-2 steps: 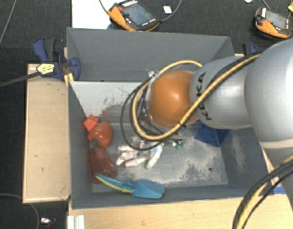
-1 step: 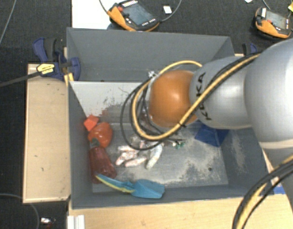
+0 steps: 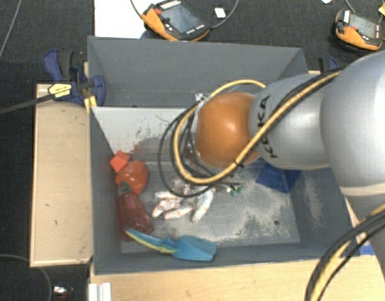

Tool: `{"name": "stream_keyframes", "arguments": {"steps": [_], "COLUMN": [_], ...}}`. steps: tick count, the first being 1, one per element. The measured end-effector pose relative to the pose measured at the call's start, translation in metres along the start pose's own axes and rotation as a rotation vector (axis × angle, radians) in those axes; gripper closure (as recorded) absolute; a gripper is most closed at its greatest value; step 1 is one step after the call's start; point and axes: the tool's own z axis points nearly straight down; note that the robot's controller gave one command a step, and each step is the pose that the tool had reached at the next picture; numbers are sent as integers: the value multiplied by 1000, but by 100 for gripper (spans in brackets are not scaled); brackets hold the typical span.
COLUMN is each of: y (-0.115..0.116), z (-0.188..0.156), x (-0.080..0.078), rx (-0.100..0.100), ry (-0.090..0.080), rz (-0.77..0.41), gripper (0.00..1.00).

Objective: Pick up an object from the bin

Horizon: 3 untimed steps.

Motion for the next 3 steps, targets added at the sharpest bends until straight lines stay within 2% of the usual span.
{"name": "stream_keyframes", "arguments": {"steps": [2, 3], "y": [0, 16], "z": [0, -23], "x": [0, 17], "rx": [0, -1], "ry": [0, 0], "rz": [3, -269], "gripper": [100, 100]}}
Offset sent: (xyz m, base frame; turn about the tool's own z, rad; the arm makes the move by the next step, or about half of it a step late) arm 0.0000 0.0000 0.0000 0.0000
